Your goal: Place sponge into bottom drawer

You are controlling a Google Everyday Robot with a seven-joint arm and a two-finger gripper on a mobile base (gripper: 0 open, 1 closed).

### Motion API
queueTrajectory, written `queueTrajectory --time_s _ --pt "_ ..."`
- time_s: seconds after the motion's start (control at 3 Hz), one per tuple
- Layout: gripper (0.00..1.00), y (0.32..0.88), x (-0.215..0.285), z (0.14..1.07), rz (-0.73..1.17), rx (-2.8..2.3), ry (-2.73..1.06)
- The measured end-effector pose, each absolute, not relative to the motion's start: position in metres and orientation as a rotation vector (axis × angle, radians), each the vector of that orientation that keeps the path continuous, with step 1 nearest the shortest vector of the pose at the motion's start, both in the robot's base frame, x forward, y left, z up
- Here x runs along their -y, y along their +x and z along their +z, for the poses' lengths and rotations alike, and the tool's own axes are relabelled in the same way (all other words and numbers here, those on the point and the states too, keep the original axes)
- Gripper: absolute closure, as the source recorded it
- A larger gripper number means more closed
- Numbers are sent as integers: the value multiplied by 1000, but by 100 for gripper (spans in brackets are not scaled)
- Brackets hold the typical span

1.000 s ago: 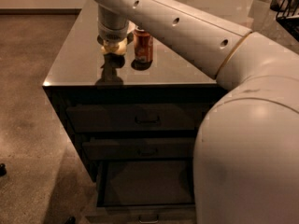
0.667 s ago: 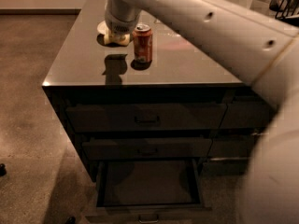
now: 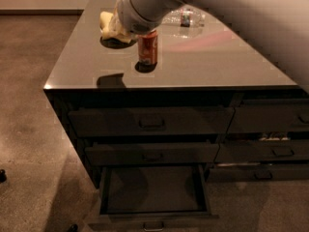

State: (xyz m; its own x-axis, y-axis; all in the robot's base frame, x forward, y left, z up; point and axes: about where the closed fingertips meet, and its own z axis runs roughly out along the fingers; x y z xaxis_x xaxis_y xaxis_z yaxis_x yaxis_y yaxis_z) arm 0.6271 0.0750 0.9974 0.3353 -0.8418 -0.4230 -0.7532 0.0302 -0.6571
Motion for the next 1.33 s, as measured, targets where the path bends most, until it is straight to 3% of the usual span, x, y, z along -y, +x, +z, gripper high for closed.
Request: queueTrajectory --time_s 1.0,1.33 --pt "100 491 -41 862 295 -1538 -1521" --pt "100 458 16 798 382 -1730 -1365"
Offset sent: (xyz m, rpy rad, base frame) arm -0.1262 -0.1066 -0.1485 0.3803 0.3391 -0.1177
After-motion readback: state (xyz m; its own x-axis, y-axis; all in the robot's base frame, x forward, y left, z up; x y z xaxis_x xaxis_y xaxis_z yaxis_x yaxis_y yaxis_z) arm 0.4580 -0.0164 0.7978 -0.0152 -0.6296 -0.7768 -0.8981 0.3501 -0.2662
